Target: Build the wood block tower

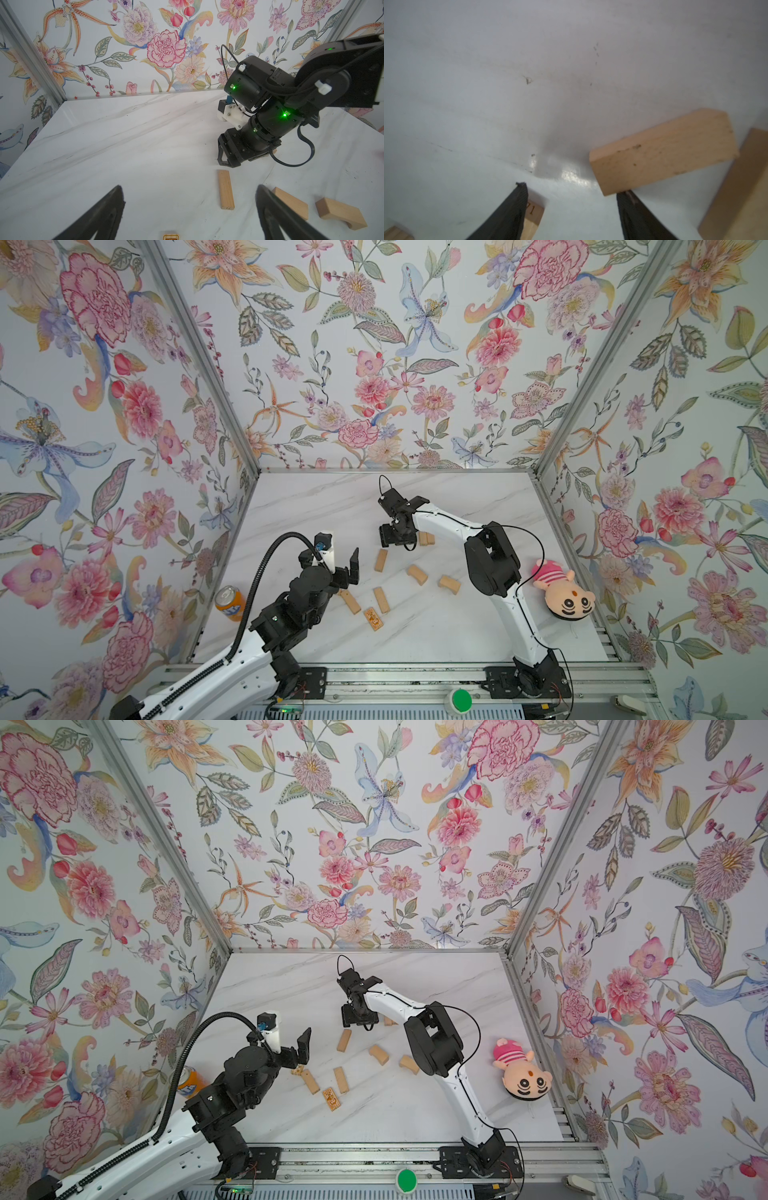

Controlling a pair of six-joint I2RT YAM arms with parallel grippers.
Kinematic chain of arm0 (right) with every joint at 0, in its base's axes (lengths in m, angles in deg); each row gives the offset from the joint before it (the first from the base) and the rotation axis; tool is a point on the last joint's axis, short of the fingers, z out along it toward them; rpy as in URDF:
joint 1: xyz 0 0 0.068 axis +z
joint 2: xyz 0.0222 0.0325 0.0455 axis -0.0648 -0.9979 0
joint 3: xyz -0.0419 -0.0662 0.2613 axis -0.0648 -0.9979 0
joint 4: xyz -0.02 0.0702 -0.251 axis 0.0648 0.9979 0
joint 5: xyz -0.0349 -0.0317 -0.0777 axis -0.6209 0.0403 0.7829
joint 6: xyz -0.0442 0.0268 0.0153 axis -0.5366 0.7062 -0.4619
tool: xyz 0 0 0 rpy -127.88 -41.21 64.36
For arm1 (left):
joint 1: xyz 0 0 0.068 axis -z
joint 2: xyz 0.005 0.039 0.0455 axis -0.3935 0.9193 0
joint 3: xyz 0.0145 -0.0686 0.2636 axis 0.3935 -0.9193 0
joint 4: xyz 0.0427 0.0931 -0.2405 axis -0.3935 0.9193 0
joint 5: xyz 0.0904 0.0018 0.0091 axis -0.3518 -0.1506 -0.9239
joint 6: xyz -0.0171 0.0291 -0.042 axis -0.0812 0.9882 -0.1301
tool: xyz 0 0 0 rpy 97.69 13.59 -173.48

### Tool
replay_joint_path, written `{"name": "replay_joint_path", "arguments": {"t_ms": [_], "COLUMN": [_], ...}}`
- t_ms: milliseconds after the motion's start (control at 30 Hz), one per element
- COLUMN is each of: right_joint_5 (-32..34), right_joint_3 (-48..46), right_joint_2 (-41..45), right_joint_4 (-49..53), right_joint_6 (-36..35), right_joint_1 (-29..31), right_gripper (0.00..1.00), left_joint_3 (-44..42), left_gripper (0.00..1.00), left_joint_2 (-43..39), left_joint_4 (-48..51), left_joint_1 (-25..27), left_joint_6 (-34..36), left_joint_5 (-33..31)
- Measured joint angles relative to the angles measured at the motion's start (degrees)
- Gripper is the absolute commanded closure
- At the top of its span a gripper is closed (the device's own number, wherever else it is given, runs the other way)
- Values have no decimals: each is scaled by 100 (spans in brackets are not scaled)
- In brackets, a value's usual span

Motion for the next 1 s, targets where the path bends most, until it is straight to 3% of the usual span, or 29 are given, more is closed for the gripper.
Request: {"name": "replay_joint_path", "arguments": {"t_ms": [200, 433, 733, 1000], "right_joint_5": [-4, 70, 184, 267], "right_joint_3": [46, 24, -44, -190], "right_joint_2": [-17, 63, 813, 907], "right_joint_4": [7, 11, 57, 83], "right_joint_6": [-46, -468, -1158, -1338], "right_joint_1": [0, -4, -37, -330], "right_gripper": [29, 16, 12, 12], "left_joint_3": [0, 0, 13, 142], "left_gripper": [1, 1, 1, 1], "left_joint_2": [0, 42, 553, 671], "left_joint_4": [2, -2, -50, -42], "left_joint_1": [0, -2, 0, 0], "left_joint_6": [-17, -15, -13, -52], "left_joint_5": [-72, -68, 553, 1029]}}
